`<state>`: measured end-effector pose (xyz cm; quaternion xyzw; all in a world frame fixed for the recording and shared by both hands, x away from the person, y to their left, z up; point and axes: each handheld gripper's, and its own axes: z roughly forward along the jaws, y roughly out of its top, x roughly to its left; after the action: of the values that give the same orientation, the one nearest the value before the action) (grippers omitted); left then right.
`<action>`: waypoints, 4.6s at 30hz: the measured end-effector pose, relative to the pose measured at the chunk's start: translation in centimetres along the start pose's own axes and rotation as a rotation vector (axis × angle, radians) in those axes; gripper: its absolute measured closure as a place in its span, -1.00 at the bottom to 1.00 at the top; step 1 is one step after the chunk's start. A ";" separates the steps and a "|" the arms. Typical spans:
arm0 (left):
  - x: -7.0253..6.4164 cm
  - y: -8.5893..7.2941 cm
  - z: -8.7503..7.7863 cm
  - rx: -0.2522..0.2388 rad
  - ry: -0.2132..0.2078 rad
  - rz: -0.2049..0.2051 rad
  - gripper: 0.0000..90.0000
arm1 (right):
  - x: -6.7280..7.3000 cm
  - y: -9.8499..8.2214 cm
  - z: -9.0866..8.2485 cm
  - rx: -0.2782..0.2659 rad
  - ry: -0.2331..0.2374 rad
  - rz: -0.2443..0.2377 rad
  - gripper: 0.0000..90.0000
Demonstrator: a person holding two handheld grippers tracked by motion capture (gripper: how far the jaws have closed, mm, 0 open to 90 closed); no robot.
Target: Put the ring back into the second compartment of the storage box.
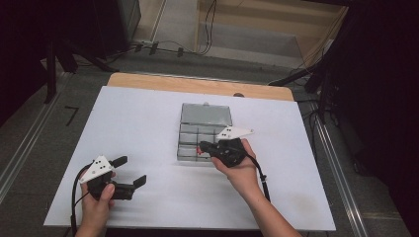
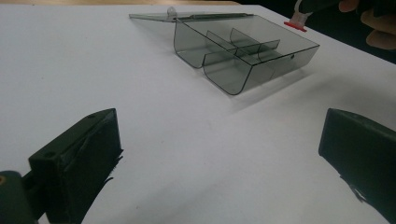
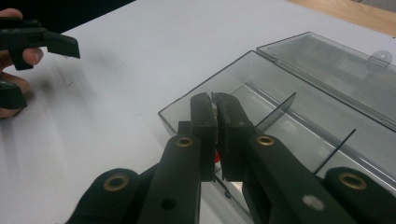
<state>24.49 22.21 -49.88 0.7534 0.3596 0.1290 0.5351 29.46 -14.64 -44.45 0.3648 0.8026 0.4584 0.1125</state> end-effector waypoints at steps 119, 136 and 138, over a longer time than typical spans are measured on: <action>0.0 0.0 0.0 -0.001 -0.010 0.000 -1.00 | -6.4 1.0 6.8 0.220 -0.160 0.125 0.88; 0.0 0.0 0.0 0.000 -0.012 0.001 -1.00 | -6.6 1.1 7.2 0.259 -0.171 0.150 0.84; 0.0 0.0 0.0 -0.001 -0.012 0.001 -1.00 | -6.7 1.1 7.1 0.250 -0.160 0.156 0.75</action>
<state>24.52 22.23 -49.92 0.7540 0.3563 0.1250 0.5376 38.42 -14.27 -48.58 0.4726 0.8110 0.3318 0.0939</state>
